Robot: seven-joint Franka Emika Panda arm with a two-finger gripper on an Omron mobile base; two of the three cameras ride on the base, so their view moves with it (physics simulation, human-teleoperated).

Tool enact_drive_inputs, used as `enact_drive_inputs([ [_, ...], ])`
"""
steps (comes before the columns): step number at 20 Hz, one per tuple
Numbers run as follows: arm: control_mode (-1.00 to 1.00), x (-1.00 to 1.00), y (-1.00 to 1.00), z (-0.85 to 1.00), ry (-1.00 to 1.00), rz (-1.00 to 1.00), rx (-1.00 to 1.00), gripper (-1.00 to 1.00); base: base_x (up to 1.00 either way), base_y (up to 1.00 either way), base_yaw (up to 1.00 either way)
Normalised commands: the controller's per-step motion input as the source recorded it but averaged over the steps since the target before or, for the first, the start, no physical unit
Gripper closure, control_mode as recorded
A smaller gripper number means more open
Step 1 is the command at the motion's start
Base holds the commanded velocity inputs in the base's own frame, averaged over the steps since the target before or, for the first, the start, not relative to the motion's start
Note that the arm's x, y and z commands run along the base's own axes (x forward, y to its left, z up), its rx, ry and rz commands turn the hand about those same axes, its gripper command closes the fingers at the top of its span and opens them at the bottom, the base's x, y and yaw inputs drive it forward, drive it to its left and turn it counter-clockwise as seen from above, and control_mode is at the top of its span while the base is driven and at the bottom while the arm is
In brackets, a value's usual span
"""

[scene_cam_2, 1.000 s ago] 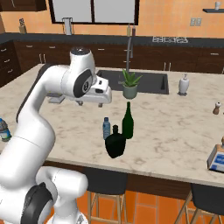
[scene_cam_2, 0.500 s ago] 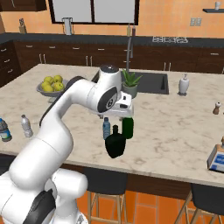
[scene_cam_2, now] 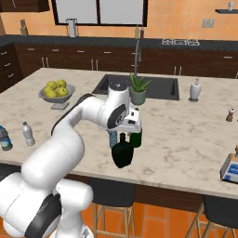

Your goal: Move the plastic bottles in the middle to the plastics group, and the glass bottles in the middle to the glass group.

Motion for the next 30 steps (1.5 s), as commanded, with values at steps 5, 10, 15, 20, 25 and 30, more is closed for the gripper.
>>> enact_drive_inputs([
  [5,-1.00,0.26,-0.01,-0.52,0.01,0.00,0.00,-1.00,0.00,0.00,0.00],
  [10,-1.00,0.20,-0.01,-0.28,0.00,0.00,0.00,-1.00,0.00,0.00,0.00],
  [15,-1.00,0.28,0.00,-0.21,0.00,0.00,0.00,-1.00,0.00,0.00,0.00],
  [20,-1.00,0.01,-0.01,-0.11,0.00,0.00,0.00,-1.00,0.00,0.00,0.00],
  [25,-1.00,0.00,0.00,-0.14,0.00,0.00,0.00,1.00,0.00,0.00,0.00],
  [30,-1.00,-0.03,0.00,0.00,0.01,0.00,0.00,1.00,0.00,0.00,0.00],
])
